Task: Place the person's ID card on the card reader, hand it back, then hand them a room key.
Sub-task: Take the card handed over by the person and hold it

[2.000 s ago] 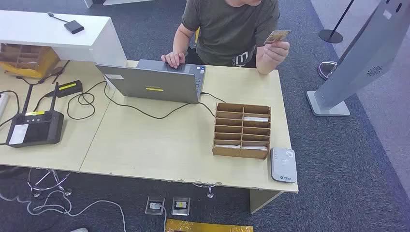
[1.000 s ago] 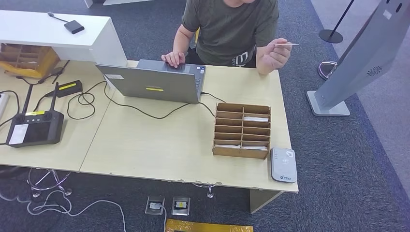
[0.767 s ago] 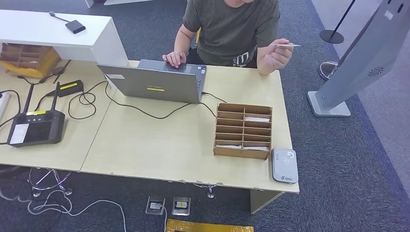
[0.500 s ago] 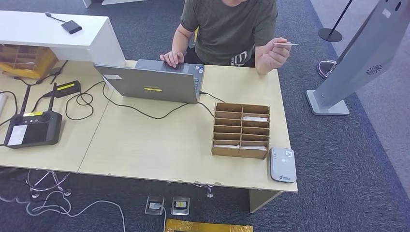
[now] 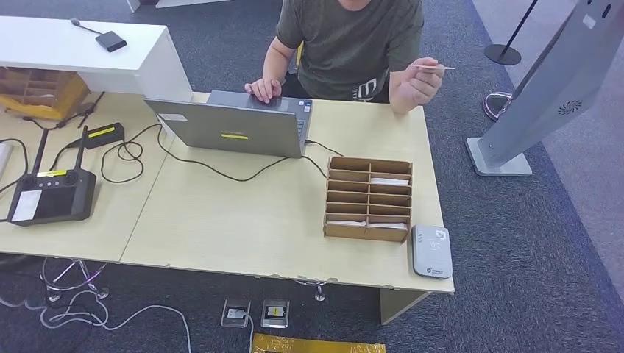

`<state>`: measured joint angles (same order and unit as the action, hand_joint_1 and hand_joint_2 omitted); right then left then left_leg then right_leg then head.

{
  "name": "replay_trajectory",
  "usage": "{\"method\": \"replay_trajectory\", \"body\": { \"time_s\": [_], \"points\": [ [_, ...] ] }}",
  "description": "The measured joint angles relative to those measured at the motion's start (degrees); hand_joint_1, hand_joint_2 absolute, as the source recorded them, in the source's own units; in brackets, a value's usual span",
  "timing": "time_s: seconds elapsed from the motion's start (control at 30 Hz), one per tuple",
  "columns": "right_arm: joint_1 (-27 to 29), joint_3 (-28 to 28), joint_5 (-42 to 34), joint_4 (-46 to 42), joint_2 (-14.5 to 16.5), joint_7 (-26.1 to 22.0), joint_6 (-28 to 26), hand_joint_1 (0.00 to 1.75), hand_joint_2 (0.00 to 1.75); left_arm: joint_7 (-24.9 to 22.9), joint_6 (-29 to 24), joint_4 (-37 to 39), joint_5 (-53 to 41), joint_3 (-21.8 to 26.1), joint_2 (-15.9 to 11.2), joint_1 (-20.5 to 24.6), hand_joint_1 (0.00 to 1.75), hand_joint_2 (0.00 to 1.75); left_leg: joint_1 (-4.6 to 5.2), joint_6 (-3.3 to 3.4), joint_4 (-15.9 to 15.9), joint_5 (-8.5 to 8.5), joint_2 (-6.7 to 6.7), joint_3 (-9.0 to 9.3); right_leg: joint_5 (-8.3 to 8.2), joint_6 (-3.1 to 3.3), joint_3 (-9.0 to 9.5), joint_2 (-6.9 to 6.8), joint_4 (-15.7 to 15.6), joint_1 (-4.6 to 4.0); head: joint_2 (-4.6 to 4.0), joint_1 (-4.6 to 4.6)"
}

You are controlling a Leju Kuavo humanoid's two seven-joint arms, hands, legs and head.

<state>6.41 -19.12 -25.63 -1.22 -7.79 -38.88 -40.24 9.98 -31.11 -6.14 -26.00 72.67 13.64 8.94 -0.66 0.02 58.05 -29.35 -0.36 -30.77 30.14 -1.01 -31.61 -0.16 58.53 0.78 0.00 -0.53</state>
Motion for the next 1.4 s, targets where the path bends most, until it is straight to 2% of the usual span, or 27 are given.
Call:
{"method": "replay_trajectory", "body": {
  "time_s": [0.07, 0.1, 0.13, 0.17, 0.23, 0.27, 0.3, 0.33, 0.4, 0.5, 0.57, 0.7, 0.77, 0.8, 0.87, 0.93, 1.07, 1.23, 1.33, 1.4],
  "points": [
    [-1.23, -1.51, 6.25, -0.03, 0.13, 0.36, 0.04, 0.00, 1.31, -0.20, -0.21, 0.08, 0.48, 0.00, 0.24, -0.02, 0.00, 0.00, -0.03, -0.01, -0.01, 0.00, 0.11, -0.08, -0.02, 0.00, 0.00, 0.10, 0.03, -0.03, 0.00, 0.03],
    [-2.50, -3.05, 12.17, -0.42, 0.80, 1.98, 0.18, 0.00, 1.75, -0.32, -0.22, 0.12, 0.61, 0.00, 0.42, 0.00, 0.00, 0.00, -0.06, -0.02, -0.02, 0.00, 0.22, -0.09, -0.06, 0.01, -0.02, 0.19, 0.05, -0.06, 0.00, 0.02],
    [-3.83, -5.39, 20.22, -1.51, 2.22, 5.62, 0.49, 0.00, 1.75, -0.42, -0.20, 0.15, 0.67, 0.00, 0.60, 0.06, 0.00, 0.00, -0.12, -0.07, -0.02, 0.03, 0.33, -0.06, -0.11, 0.04, -0.05, 0.30, 0.05, -0.13, 0.00, 0.03],
    [-4.83, -8.04, 29.89, -3.81, 4.26, 11.29, 0.79, 0.00, 1.75, -0.48, -0.13, 0.15, 0.67, 0.00, 0.78, 0.17, 0.00, 0.00, -0.20, -0.10, -0.02, 0.06, 0.35, 0.02, -0.16, 0.07, -0.03, 0.31, 0.03, -0.20, 0.00, 0.02],
    [-4.43, -11.93, 48.01, -11.74, 8.69, 26.10, 0.99, 0.00, 1.75, -0.50, 0.06, 0.16, 0.47, 0.00, 0.96, 0.39, 0.00, 0.00, -0.25, -0.12, -0.01, 0.14, -0.16, 0.21, -0.02, 0.02, 0.21, -0.19, -0.03, -0.25, 0.00, 0.00],
    [-2.84, -12.12, 53.82, -17.27, 10.30, 32.85, 0.81, 0.00, 1.75, -0.50, 0.20, 0.17, 0.31, 0.01, 0.98, 0.45, 0.00, 0.00, -0.15, -0.05, 0.00, 0.18, -0.64, 0.28, 0.13, -0.05, 0.38, -0.67, 0.01, -0.15, 0.00, 0.02],
    [-0.83, -11.72, 56.30, -23.35, 11.32, 37.91, 0.63, 0.00, 1.75, -0.50, 0.34, 0.18, 0.13, 0.01, 0.99, 0.38, 0.00, 0.00, -0.03, 0.01, 0.00, 0.22, -1.08, 0.28, 0.28, -0.12, 0.49, -1.09, 0.08, -0.02, 0.00, 0.09],
    [1.27, -11.16, 55.70, -29.99, 11.93, 41.03, 0.42, 0.00, 1.75, -0.50, 0.51, 0.19, -0.09, 0.02, 0.97, 0.23, 0.00, 0.00, 0.07, 0.04, 0.00, 0.25, -1.33, 0.25, 0.35, -0.13, 0.53, -1.33, 0.16, 0.09, 0.00, 0.14],
    [4.48, -10.83, 47.46, -42.67, 12.22, 42.98, -0.02, 0.00, 1.75, -0.50, 1.09, 0.20, -0.70, 0.03, 0.84, -0.12, 0.00, 0.00, 0.10, 0.02, -0.01, 0.23, -1.15, 0.21, 0.33, -0.05, 0.47, -1.14, 0.25, 0.12, 0.00, 0.18],
    [8.03, -10.71, 36.11, -58.29, 11.94, 42.93, -0.27, 0.00, 1.75, -0.50, 2.23, 0.20, -1.60, 0.03, 0.40, -0.11, 0.00, 0.00, 0.11, 0.01, -0.01, 0.15, -0.83, 0.26, 0.30, -0.01, 0.49, -0.85, 0.22, 0.12, 0.00, 0.14],
    [8.95, -10.65, 34.74, -61.99, 11.87, 42.86, -0.26, 0.00, 1.75, -0.50, 2.46, 0.20, -1.80, 0.02, 0.26, -0.05, 0.00, 0.00, 0.12, 0.03, -0.01, 0.14, -0.83, 0.26, 0.30, -0.01, 0.49, -0.85, 0.20, 0.13, 0.00, 0.14],
    [9.12, -10.64, 34.48, -62.91, 11.84, 42.87, -0.26, 0.00, 1.75, -0.50, 2.50, 0.20, -1.87, 0.02, 0.25, -0.05, 0.00, 0.00, 0.12, 0.03, -0.01, 0.14, -0.83, 0.26, 0.30, -0.01, 0.49, -0.85, 0.20, 0.13, 0.00, 0.17],
    [10.01, -10.76, 32.91, -68.48, 11.31, 43.57, -0.26, 0.00, 1.75, -0.50, 2.86, 0.20, -2.45, 0.02, 0.02, -0.04, 0.00, 0.00, 0.17, 0.04, -0.01, 0.12, -0.74, 0.28, 0.29, -0.02, 0.48, -0.79, 0.20, 0.17, 0.00, 0.21],
    [10.75, -11.40, 31.74, -74.93, 9.59, 45.33, -0.08, 0.00, 1.75, -0.50, 3.23, 0.20, -3.16, 0.03, -0.26, -0.06, 0.00, 0.00, 0.24, 0.08, -0.01, 0.11, -0.68, 0.30, 0.26, -0.07, 0.46, -0.74, 0.19, 0.24, 0.00, 0.22],
    [10.34, -14.68, 30.80, -90.35, 0.80, 51.62, 0.40, 0.00, 1.75, -0.50, 4.36, 0.20, -5.42, 0.04, -1.10, -0.06, 0.00, 0.00, 0.37, 0.19, 0.00, 0.11, -0.46, 0.37, 0.15, -0.24, 0.43, -0.49, 0.15, 0.37, 0.00, 0.16],
    [8.88, -17.24, 31.49, -99.32, -7.64, 55.37, 0.49, 0.00, 1.75, -0.48, 5.39, 0.20, -7.23, 0.03, -1.73, -0.04, 0.00, 0.00, 0.43, 0.27, 0.01, 0.12, -0.31, 0.43, 0.05, -0.38, 0.40, -0.28, 0.08, 0.43, 0.00, 0.13],
    [9.12, -18.29, 31.78, -102.07, -11.97, 53.98, 0.17, 0.00, 1.75, -0.41, 7.51, 0.20, -9.26, 0.01, -2.18, -0.11, 0.00, 0.00, 0.43, 0.29, 0.03, 0.11, -0.33, 0.44, 0.03, -0.41, 0.35, -0.30, 0.04, 0.43, 0.00, 0.21],
    [10.52, -22.98, 27.88, -103.08, -16.79, 52.31, 0.05, 0.00, 1.75, -0.44, 9.10, 0.20, -11.81, 0.00, -2.84, -0.28, 0.00, 0.00, 0.39, 0.31, 0.03, 0.05, -0.19, 0.41, 0.04, -0.40, 0.29, -0.12, 0.04, 0.39, 0.00, 0.18],
    [12.16, -25.60, 27.46, -103.30, -20.15, 56.31, 0.04, 0.00, 1.75, -0.46, 9.43, 0.19, -13.01, -0.02, -3.42, -0.30, 0.00, 0.00, 0.48, 0.36, 0.03, 0.02, -0.13, 0.40, 0.04, -0.41, 0.27, -0.11, 0.04, 0.48, 0.00, 0.20],
    [13.15, -28.48, 28.86, -103.89, -24.48, 61.43, 0.04, 0.00, 1.75, -0.46, 9.68, 0.17, -13.80, -0.02, -3.88, -0.38, 0.00, 0.00, 0.54, 0.40, 0.03, 0.00, -0.06, 0.39, 0.04, -0.42, 0.24, -0.06, 0.05, 0.54, 0.00, 0.19]
  ]
}}
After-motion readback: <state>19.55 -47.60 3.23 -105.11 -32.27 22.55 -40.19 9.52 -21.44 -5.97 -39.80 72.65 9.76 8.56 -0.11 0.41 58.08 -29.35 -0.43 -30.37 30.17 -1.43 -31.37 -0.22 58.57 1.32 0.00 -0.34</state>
